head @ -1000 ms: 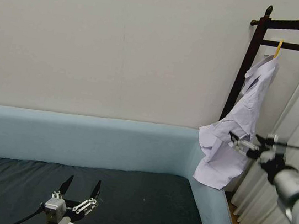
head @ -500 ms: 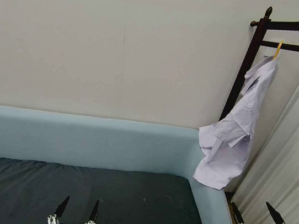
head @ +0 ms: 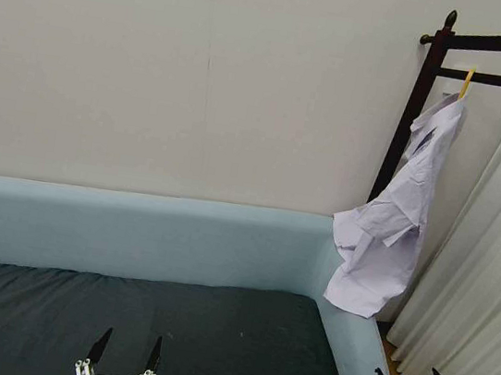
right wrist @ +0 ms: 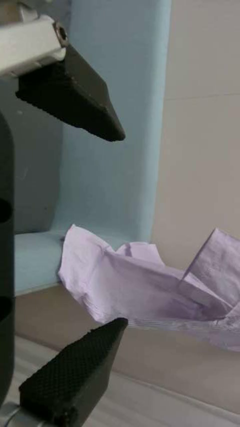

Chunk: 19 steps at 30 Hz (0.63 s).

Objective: Pick up the clothes from the sofa and hang them on the clothes hanger.

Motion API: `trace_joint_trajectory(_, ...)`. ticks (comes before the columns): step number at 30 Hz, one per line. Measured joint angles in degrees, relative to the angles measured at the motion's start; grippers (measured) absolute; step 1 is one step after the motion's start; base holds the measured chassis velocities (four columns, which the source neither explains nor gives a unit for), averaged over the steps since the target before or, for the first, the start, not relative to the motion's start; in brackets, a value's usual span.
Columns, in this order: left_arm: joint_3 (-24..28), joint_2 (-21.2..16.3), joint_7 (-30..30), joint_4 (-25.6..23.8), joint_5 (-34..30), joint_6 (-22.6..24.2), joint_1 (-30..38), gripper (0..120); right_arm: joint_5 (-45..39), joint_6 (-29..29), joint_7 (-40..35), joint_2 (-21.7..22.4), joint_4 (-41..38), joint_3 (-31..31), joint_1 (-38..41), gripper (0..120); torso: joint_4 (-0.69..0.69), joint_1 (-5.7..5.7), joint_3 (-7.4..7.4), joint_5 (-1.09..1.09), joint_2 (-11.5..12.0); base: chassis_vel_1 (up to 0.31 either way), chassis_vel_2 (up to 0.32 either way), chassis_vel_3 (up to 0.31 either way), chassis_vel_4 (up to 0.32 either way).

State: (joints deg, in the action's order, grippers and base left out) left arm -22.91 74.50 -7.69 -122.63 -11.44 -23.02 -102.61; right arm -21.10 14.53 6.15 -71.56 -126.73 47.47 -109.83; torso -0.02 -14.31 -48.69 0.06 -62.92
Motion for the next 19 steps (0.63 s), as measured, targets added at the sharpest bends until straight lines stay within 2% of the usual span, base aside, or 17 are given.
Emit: trace_joint_trajectory(19, 0.02, -0.07, -0.04, 0.0, -0.05, 0.12, 0.06, 100, -0.29, -0.42, -0.25, 0.22, 0.01, -0.12, 0.28, 100, 0.0, 0.0, 0.0, 0.0, 0.01, 0.0, 0.0, 0.0, 0.0)
